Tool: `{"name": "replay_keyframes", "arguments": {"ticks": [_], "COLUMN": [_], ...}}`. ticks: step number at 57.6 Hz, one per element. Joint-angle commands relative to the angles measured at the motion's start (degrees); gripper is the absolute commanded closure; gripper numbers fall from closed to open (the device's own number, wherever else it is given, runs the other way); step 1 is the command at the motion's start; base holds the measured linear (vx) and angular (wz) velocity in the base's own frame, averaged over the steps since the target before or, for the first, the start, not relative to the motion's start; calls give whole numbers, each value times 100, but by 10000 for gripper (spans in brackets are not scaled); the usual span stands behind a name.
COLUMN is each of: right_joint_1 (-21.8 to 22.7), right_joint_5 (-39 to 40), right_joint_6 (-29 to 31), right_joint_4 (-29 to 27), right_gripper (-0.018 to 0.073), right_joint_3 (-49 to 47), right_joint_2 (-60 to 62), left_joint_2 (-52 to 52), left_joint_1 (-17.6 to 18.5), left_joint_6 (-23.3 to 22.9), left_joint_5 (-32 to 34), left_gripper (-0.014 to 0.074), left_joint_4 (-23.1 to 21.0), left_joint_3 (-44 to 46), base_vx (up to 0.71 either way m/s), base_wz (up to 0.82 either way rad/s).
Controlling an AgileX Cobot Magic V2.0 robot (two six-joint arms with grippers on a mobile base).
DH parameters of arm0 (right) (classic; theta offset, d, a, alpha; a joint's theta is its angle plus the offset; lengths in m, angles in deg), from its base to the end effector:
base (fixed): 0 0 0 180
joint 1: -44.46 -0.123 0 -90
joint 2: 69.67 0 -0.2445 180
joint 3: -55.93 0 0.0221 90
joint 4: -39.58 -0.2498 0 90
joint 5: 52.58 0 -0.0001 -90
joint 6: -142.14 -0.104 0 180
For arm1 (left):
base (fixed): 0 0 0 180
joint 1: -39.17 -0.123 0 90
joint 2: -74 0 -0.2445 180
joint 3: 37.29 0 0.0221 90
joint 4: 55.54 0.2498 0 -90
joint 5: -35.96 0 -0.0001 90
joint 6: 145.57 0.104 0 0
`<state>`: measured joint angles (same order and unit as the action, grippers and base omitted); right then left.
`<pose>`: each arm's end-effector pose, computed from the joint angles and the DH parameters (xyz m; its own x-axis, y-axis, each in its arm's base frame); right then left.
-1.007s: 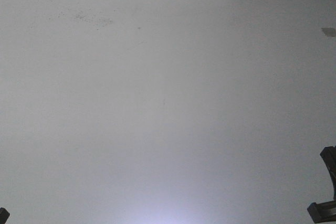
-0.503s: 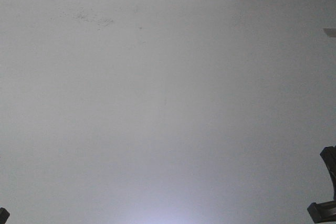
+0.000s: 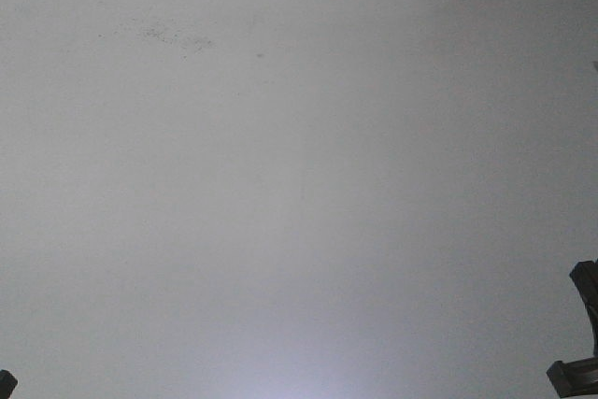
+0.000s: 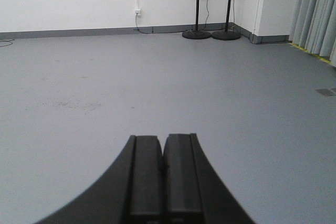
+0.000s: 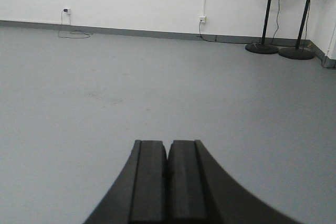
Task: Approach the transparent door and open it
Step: 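Drive the base forward across the grey floor, then turn and drive toward the white-framed glass sliding door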
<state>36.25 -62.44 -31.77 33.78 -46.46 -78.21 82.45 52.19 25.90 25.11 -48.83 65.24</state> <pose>0.1080 0.0174 0.1872 -0.1017 -0.0213 -0.9946 -0.1605 0.9870 -0.0047 0.1067 -0.0223 0.1865 -0.1205 -0.0069 -0.9927 0.2000 0.9793 -0.0310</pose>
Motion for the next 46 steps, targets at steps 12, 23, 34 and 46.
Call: {"name": "replay_keyframes", "arguments": {"ticks": [12, 23, 34, 46], "right_joint_1": [33, 33, 33, 33], "right_joint_5": [449, 449, 449, 449], "right_joint_6": [21, 21, 21, 21], "right_joint_4": [33, 33, 33, 33], "right_gripper": [564, 564, 564, 564], "right_joint_3": [83, 83, 83, 83], "right_joint_2": [85, 85, 85, 85], "left_joint_2": [-74, -74, -74, -74], "left_joint_1": [19, 19, 19, 19], "left_joint_6": [-48, -48, -48, -48], "left_joint_5": [438, 438, 438, 438], "left_gripper": [596, 596, 596, 596], "left_joint_4": [-31, -31, -31, -31], "left_joint_3": [-151, -151, -151, -151], "base_vx": [21, 24, 27, 29], "base_wz": [7, 40, 52, 52]}}
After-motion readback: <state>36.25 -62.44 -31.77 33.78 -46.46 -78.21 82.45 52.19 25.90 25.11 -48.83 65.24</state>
